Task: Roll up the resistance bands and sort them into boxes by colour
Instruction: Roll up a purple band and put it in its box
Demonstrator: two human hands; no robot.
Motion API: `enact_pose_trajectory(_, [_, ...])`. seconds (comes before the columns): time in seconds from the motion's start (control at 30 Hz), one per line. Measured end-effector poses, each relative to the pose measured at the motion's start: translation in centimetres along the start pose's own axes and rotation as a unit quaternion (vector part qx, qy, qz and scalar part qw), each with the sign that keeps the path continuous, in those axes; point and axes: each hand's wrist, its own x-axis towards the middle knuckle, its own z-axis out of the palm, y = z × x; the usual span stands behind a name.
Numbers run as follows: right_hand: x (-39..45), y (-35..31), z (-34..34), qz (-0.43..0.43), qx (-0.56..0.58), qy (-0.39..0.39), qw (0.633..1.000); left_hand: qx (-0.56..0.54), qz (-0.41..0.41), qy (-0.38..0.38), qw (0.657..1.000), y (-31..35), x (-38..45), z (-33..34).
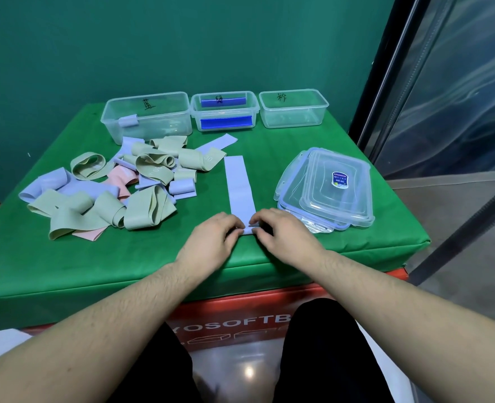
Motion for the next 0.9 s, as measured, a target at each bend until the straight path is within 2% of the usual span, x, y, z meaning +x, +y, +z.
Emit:
enact_pose_trajectory(0.13, [0.1,0.1,0.4,-0.002,-0.025,0.011,1.000,0.015,-0.001,0.005,1.000,0.1,0.0,0.3])
enact_pose_trajectory(0.3, [-0.4,0.3,1.1,-0.059,-0.089,0.050,0.993,0.010,-0.021,0.014,1.000,0.2,0.3,0.4])
enact_pose_trajectory(0.53, [-0.1,0.4,1.2,-0.070,-0.083,0.057,0.992,-0.010,-0.027,0.024,0.999,-0.1,0.3,0.2])
enact_pose_trajectory(0.77, [0.1,0.7,1.7,-0.068,-0.091,0.065,0.991,0.022,-0.022,0.008,0.999,-0.3,0.2,0.3])
enact_pose_trajectory(0.9, [0.5,0.7,1.5,-0.063,-0.069,0.061,0.994,-0.002,-0.017,0.026,1.000,-0.5,0.4,0.4])
